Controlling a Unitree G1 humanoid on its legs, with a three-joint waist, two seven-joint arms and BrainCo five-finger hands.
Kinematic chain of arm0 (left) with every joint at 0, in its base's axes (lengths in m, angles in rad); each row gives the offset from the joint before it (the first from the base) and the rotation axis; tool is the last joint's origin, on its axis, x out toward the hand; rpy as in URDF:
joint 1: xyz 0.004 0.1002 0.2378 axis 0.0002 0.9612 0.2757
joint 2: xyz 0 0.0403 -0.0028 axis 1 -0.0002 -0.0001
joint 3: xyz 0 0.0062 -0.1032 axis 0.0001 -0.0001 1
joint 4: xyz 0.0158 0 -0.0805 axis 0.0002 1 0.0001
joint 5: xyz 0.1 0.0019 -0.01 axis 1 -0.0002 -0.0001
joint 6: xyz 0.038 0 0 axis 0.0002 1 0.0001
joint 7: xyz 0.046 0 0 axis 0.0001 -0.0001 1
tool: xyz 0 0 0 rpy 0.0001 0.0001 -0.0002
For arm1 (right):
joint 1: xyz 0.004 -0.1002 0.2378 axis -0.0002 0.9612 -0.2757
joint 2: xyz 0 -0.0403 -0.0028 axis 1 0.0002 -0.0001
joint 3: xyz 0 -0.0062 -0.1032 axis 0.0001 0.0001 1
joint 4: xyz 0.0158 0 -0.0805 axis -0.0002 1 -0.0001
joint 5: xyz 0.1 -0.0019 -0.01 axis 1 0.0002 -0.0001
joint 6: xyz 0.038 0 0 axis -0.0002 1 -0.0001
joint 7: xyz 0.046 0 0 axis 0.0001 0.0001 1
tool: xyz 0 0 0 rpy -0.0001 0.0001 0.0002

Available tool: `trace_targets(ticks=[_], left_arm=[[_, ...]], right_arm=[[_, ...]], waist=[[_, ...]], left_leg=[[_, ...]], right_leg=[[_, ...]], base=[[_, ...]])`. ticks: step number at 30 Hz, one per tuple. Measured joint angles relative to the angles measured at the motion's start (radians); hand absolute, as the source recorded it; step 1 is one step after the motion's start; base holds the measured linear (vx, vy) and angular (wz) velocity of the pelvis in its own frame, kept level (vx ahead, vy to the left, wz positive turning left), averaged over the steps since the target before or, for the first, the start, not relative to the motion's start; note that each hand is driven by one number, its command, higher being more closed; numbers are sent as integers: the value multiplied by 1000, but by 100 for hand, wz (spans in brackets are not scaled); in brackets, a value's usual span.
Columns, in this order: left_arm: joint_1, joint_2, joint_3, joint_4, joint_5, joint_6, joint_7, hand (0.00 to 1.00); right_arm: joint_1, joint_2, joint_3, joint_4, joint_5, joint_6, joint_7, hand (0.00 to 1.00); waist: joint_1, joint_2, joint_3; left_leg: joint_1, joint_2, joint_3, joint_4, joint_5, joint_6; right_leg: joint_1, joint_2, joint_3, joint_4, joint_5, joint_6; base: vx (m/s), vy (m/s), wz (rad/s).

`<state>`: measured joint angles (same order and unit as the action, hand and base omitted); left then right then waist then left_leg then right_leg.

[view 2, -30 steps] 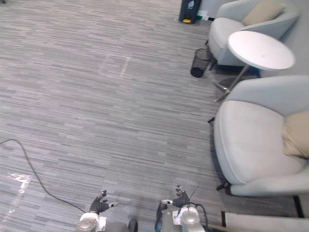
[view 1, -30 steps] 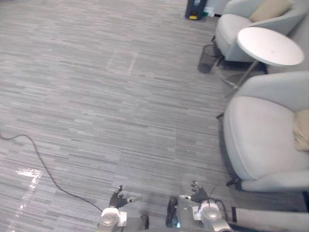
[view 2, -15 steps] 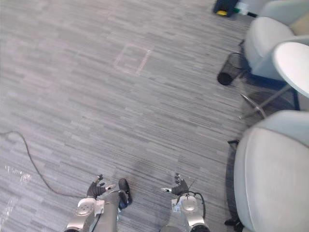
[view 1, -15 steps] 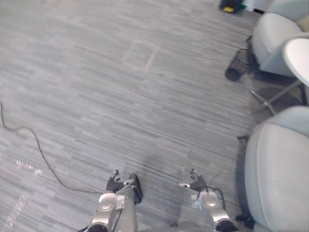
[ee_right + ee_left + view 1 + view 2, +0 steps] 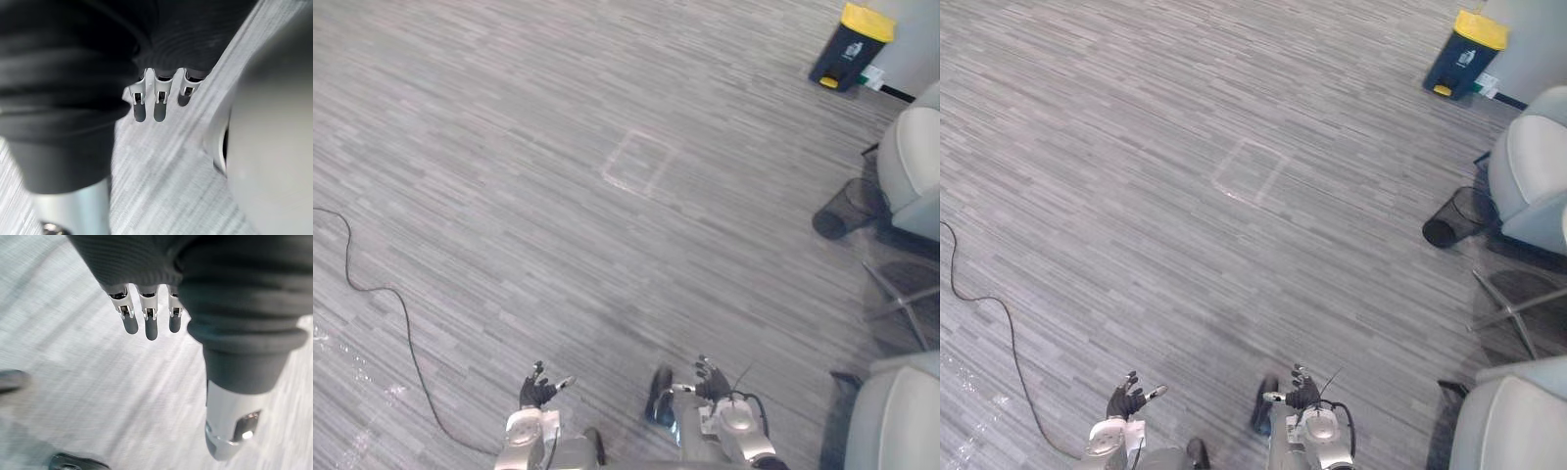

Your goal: Organize the slippers on the shoe rack

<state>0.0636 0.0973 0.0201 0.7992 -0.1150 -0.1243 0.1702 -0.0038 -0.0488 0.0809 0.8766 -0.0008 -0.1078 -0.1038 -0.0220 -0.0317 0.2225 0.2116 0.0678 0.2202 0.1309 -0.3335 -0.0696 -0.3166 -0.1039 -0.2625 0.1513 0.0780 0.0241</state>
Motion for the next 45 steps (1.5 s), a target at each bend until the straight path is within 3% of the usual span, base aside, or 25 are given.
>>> trace_targets(ticks=[1,3,4,5,8,11,13,14,16,17,19,21,23,26,28,30,32,33,34,35,38,39,41,43,45], left_arm=[[-2,-15,1,12,7,0,-1,0],[-1,-38,1,20,7,0,-2,0],[1,-49,3,23,7,2,-4,0],[20,-58,12,21,6,3,-7,0],[46,-57,34,20,3,3,-20,0],[40,-48,39,-13,2,1,-24,0],[30,-42,41,-18,2,1,-25,0],[23,-40,38,-25,2,1,-25,0],[26,-42,31,-26,2,1,-24,0],[1,-29,31,-21,2,3,-22,0],[-11,-32,30,-20,2,3,-22,0],[-7,-28,-2,-7,3,7,-23,0],[2,-13,-42,-6,7,10,-26,0],[8,3,-48,-18,7,10,-25,0],[6,7,-48,-27,7,9,-24,0],[-8,6,-48,-34,7,7,-26,0],[-9,7,-49,-34,16,5,-28,0],[-9,8,-49,-35,24,3,-28,0],[-3,11,-47,-24,36,4,-28,0],[-5,-7,-44,4,37,7,-27,0],[-14,-23,-58,19,56,6,-43,0],[-16,-32,-56,24,56,6,-43,0],[-10,-45,-47,28,57,6,-46,0],[1,-47,-38,29,56,5,-49,0],[14,-41,-34,29,57,6,-51,0]], right_arm=[[-3,-14,-2,-1,0,-1,2,0],[-9,-32,-3,1,1,0,5,0],[-8,-33,-2,3,1,3,6,0],[-5,-34,1,5,1,12,6,0],[0,-16,-3,1,2,12,5,0],[-4,-15,-2,4,2,13,5,0],[-23,-5,-18,5,1,14,4,0],[-27,2,-43,5,1,14,2,0],[-15,-5,-40,7,0,14,-5,0],[-17,16,-38,6,0,11,-11,0],[-18,17,-38,8,0,12,-11,0],[-10,21,-38,9,0,12,-9,0],[4,23,-38,9,0,12,-2,0],[-2,31,-38,5,0,12,6,0],[-9,28,-38,5,-1,12,6,0],[-20,23,-38,-2,-1,10,5,0],[-16,21,-38,-1,0,11,5,0],[5,21,-38,3,-1,13,5,0],[15,17,-38,2,-1,14,5,0],[-7,-3,-38,6,0,17,5,0],[-11,-15,-69,7,0,18,7,0],[-11,-13,-78,6,0,19,6,0],[6,-10,-71,4,1,21,6,0],[12,2,-67,6,1,21,6,0],[11,8,-67,7,2,20,5,0]], waist=[[-5,37,-21],[-7,67,-33],[-7,84,-23],[8,98,-16],[21,70,-3],[34,47,-10],[39,29,5],[49,13,16],[67,14,12],[56,-20,5],[58,-19,6],[58,-25,4],[46,-26,4],[23,-15,7],[14,-1,16],[-4,4,19],[-11,-4,16],[-14,-26,4],[-20,-48,-6],[-19,-2,-1],[-32,53,-23],[-35,65,-21],[-32,72,-16],[-18,68,-12],[4,52,-8]], left_leg=[[-5,36,-35,45,-14,-21],[-114,95,-44,288,-3,-39],[-188,142,-39,481,48,-81],[-280,234,-14,770,96,-79],[-366,299,75,944,79,-39],[-522,266,129,781,62,-12],[-564,171,118,456,88,-10],[-558,95,71,197,191,-6],[-534,63,15,120,389,25],[-553,33,19,184,310,61],[-560,41,24,246,248,74],[-491,28,53,270,166,87],[-353,9,74,241,109,99],[-209,5,95,137,95,99],[-122,14,104,75,96,98],[-62,26,106,38,96,98],[-6,22,117,2,89,82],[37,2,118,-12,62,30],[83,-10,98,-15,23,-20],[108,21,92,-10,11,-31],[-1,112,36,265,24,-53],[-37,141,17,365,63,-82],[-123,220,14,653,286,-106],[-234,306,78,945,212,-70],[-336,317,139,970,132,-47]], right_leg=[[-23,14,-15,104,-27,-39],[-21,23,-55,155,-109,-46],[21,42,-62,149,-129,-65],[128,86,-65,95,-155,-84],[296,108,-54,-2,-196,-93],[386,104,-37,-64,-215,-69],[437,77,-23,-92,-223,-53],[483,47,-8,-109,-243,-21],[522,46,22,-129,-260,13],[521,4,10,-97,-250,34],[474,-15,19,29,-262,52],[360,-87,34,373,-246,87],[244,-147,17,737,-232,85],[131,-139,-46,846,-271,36],[46,-105,-123,734,-319,8],[-2,-47,-167,439,-300,-7],[6,1,-166,102,-163,1],[5,6,-142,-20,-55,-5],[1,-5,-97,-6,76,-73],[-17,20,-91,84,21,-80],[-21,52,-120,177,-101,-114],[7,69,-127,177,-120,-121],[124,113,-110,111,-162,-122],[242,156,-54,34,-179,-135],[321,157,0,-26,-184,-131]], base=[[789,-391,69],[656,-321,47],[605,-248,8],[716,-285,-6],[548,-162,-10],[480,-54,-17],[607,152,-42],[509,184,-47],[525,215,-45],[644,261,-17],[453,211,-6],[460,242,-21],[597,225,-11],[476,99,-18],[519,42,-14],[530,-47,12],[480,-110,24],[565,-172,26],[572,-160,5],[679,-186,0],[512,-153,-4],[556,-180,2],[586,-168,-15],[475,-71,-62],[421,10,-81]])
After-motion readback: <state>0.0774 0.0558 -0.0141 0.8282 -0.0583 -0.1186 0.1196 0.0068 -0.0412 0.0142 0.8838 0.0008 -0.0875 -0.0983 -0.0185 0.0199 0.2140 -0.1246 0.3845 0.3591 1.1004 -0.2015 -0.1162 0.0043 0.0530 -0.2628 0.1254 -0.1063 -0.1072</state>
